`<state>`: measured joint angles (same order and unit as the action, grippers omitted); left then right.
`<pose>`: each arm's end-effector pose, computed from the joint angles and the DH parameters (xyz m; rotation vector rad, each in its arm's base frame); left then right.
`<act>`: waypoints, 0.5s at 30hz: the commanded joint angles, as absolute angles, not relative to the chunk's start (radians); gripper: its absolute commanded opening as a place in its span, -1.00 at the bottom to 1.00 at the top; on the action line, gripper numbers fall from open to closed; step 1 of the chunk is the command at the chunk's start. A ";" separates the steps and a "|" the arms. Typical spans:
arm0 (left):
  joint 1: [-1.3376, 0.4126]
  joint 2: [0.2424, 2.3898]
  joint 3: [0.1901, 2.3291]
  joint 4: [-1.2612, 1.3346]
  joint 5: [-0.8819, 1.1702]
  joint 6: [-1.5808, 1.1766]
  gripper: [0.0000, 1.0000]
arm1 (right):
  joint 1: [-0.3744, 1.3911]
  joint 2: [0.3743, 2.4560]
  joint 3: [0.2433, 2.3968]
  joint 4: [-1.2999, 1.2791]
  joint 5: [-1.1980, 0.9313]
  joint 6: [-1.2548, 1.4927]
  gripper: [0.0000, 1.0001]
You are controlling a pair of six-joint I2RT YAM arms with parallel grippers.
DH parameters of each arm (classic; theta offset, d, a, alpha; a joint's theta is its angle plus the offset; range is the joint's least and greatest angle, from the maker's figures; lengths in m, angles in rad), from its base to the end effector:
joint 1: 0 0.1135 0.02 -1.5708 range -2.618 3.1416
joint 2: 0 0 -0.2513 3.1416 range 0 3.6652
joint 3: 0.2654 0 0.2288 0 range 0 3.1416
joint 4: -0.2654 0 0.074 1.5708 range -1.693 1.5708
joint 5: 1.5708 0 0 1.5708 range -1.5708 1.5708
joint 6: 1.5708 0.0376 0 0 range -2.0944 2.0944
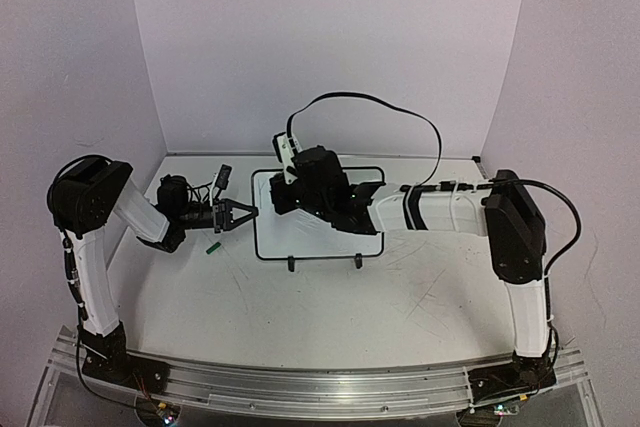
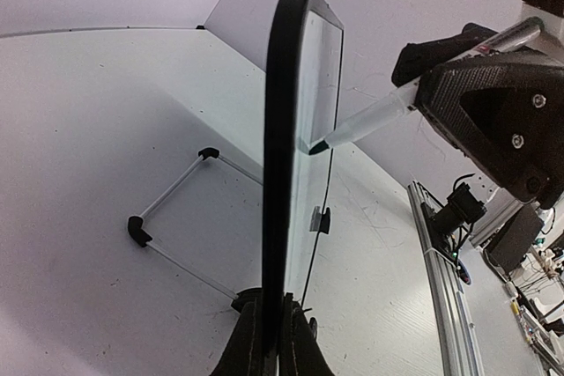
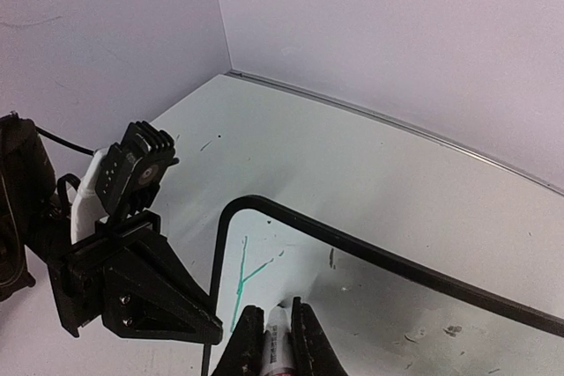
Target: Write a sentence on the whiteboard
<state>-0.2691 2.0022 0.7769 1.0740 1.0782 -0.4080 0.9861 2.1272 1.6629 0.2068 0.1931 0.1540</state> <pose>0.3258 -0.1242 0.1405 0.7306 1.7029 -1.4002 0.2733 0.3998 0.2534 -0.6260 1.7611 0.6233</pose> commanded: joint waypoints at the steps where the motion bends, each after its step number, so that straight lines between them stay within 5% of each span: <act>1: -0.259 1.968 0.781 1.094 1.065 -0.405 -1.00 | 0.981 2.151 1.713 0.216 0.198 0.155 -1.00; 15: -0.259 1.971 0.781 1.094 1.066 -0.405 -1.00 | 0.981 2.166 1.717 0.199 0.192 0.167 -1.00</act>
<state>-0.2691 2.0022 0.7769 1.0740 1.0779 -0.4080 0.9871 2.1448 1.6817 0.2054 0.1819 0.1584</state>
